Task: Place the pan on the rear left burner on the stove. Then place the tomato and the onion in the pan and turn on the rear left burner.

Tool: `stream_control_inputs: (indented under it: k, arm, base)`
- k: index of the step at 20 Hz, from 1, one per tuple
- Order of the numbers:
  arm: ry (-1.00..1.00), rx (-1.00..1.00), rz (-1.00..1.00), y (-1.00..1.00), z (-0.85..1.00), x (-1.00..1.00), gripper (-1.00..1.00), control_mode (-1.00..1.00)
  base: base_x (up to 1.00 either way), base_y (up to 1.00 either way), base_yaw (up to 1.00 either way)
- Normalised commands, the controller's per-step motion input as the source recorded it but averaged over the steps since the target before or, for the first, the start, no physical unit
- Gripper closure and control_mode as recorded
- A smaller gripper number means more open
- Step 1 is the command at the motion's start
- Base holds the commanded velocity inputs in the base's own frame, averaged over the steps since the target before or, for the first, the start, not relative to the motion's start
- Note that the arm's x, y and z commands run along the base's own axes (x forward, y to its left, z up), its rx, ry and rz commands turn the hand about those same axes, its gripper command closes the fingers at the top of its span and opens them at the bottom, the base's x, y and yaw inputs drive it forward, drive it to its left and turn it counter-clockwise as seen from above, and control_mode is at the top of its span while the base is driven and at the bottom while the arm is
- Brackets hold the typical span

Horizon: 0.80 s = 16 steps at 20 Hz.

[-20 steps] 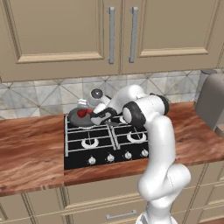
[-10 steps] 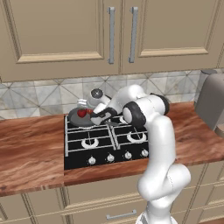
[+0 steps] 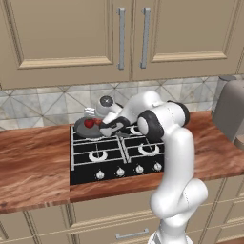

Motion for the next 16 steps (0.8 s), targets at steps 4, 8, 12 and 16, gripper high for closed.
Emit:
stream_control_inputs:
  k: [4,8,12,16]
  arm:
    - [0.00,0.00,0.00,0.00,0.08,-0.15,-1.00,-1.00]
    - [0.00,0.00,0.00,0.00,0.09,-0.26,-1.00,-1.00]
    - [0.01,0.00,0.00,0.00,0.14,-0.29,-1.00,-1.00]
    - [0.00,0.00,0.00,0.00,0.14,-0.38,-1.00,-1.00]
  base:
    - [0.00,0.00,0.00]
    - [0.00,0.00,0.00]
    - [0.00,0.00,0.00]
    - [0.00,0.00,0.00]
